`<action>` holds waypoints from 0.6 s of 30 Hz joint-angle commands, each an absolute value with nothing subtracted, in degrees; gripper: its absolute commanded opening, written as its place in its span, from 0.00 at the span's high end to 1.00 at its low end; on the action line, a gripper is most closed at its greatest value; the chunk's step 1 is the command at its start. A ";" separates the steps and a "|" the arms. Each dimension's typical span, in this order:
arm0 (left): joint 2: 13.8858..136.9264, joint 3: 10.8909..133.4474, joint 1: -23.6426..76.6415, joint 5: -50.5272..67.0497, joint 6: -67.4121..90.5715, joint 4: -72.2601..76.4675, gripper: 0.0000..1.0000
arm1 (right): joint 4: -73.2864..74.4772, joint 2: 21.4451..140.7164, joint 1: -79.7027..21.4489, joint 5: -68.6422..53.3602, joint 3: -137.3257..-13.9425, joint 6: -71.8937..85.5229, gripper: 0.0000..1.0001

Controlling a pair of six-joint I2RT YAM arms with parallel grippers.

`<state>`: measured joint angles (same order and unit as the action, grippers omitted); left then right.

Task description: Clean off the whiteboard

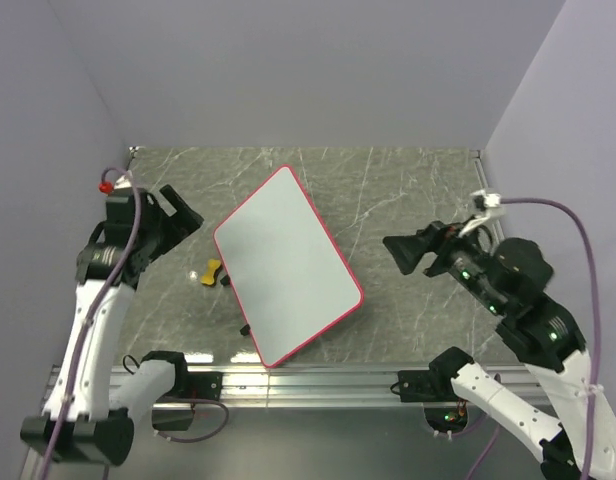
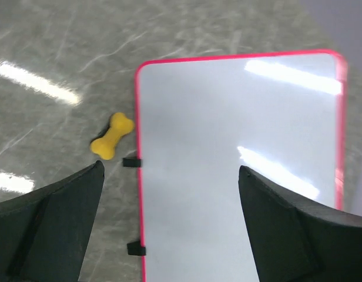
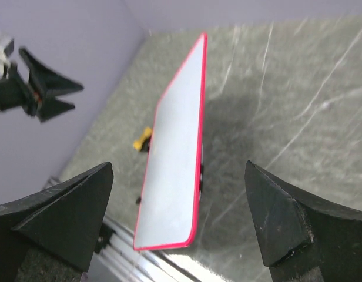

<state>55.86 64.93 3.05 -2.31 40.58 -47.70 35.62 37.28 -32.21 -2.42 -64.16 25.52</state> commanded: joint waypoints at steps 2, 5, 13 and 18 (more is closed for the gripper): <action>46.24 68.46 3.08 6.15 36.12 -45.27 0.01 | 35.67 35.94 -31.90 3.07 -69.34 23.29 0.00; 44.12 71.62 3.08 6.68 35.34 -46.66 0.01 | 38.84 36.56 -31.82 4.74 -69.87 23.73 0.00; 45.17 76.46 3.08 3.87 33.66 -50.97 0.01 | 38.85 34.54 -31.90 3.96 -66.89 26.10 0.00; 45.70 77.87 3.08 2.99 32.96 -53.26 0.01 | 39.90 34.89 -31.90 3.60 -68.37 25.49 0.00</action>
<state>45.67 75.26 3.07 3.55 34.87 -51.83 39.68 35.03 -32.21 3.40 -67.00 25.69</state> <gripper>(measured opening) 0.995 0.996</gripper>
